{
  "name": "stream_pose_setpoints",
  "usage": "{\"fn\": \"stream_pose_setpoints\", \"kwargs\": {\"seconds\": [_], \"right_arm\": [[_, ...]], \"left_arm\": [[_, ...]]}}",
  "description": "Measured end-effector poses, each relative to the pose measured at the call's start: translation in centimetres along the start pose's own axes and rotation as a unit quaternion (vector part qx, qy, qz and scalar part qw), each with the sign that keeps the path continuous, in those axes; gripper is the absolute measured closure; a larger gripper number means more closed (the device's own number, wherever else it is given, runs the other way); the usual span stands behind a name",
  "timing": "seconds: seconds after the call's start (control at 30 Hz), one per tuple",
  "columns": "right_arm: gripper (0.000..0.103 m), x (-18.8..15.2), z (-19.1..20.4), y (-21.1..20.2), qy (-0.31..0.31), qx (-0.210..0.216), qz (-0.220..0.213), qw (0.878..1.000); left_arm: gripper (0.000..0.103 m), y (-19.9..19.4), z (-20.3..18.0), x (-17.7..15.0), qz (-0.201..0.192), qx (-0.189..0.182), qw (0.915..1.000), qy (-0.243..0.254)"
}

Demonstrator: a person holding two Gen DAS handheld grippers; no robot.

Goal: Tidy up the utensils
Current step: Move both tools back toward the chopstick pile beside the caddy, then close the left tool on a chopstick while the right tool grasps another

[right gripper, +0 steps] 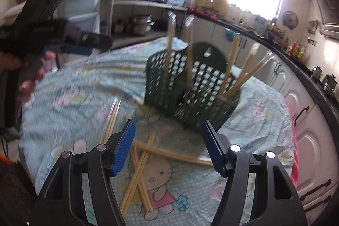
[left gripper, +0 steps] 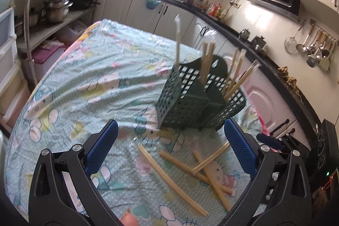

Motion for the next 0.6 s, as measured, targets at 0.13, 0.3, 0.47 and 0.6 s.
{"fn": "stream_pose_setpoints", "kwargs": {"seconds": [0.13,0.3,0.47,0.6], "right_arm": [[0.042,-1.6,1.2,1.6,-0.027,0.003,0.032,0.999],[0.047,-3.3,2.3,3.5,-0.056,0.002,0.062,0.996],[0.050,-3.9,3.1,5.3,-0.084,-0.002,0.079,0.993],[0.051,-4.1,3.8,6.3,-0.104,-0.005,0.083,0.991]], "left_arm": [[0.011,1.4,1.2,-1.3,0.026,0.011,0.9995,-0.013],[0.033,2.9,2.3,-2.7,0.057,0.014,0.9978,-0.032],[0.055,4.7,2.7,-4.4,0.095,0.001,0.9943,-0.047],[0.056,6.0,2.7,-5.3,0.120,-0.006,0.9910,-0.059]]}}
Point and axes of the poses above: each gripper's, at about its wrist camera, not at the fingertips, and y roughly the way its jaws point, z to its left, x to its top, the point moved 7 cm from there along y, roughly the way its jaws point, and after that the axes turned 2 degrees about x, right-handed, at the moved point
